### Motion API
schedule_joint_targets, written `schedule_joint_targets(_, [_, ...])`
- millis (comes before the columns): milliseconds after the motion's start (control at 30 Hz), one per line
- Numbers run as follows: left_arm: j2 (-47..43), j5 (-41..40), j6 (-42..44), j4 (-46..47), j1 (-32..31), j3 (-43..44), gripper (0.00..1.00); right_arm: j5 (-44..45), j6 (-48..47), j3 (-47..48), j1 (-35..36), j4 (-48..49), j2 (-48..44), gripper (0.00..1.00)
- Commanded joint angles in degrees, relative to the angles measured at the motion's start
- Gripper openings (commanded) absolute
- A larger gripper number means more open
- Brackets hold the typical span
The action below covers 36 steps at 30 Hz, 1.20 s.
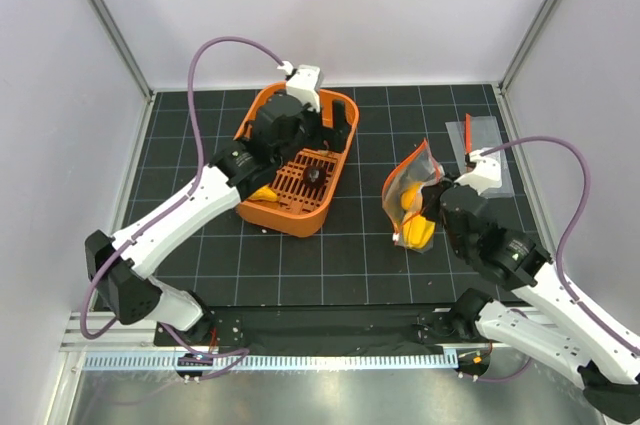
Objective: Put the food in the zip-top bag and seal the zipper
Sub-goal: Pick up the fake fruit from the bin.
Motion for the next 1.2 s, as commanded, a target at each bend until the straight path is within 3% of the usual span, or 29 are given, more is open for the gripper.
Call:
schedule_joint_targets(0, [0.45,-9.07,-3.95,7.10,2.68,-1.74,1.00,-0.55,-0.83,-5.08,0.22,4.97,-1.44,0.01])
schedule_joint_targets(133, [3.34,-17.59,-6.97,8.87,3.92,-3.59,1.00,0.15,1.80,-11.93,0.22,3.13,-6.18,0.01])
schedule_joint_targets(300, [7.04,-19.01,-8.28,1.06,3.92,-0.96,1.00,-1.94,0.23,-18.97,0.31,5.75,-13.13,0.01])
schedule_joint_targets(533, [5.02,-18.93,-15.31,-14.06,3.92,-4.89,1.00,-1.08,-0.13,-18.54,0.22,6.65,-5.50,0.01])
schedule_joint_targets(767, [5.28,-6.02,-10.57,-16.70,4.01,-4.21,1.00,-3.97,-1.97,-18.09,0.22,7.44,-3.38,0.01])
schedule_joint_targets(900, [10.80,-4.08,-15.23,-23.72,3.92,-0.53,1.00,-5.39,-2.41,-18.10,0.22,7.35,-5.05,0.01])
schedule_joint_targets(1167, [20.48,-5.21,-18.65,-21.63,4.01,5.54,1.00,-7.49,-2.94,-17.05,0.22,6.74,-3.56,0.01])
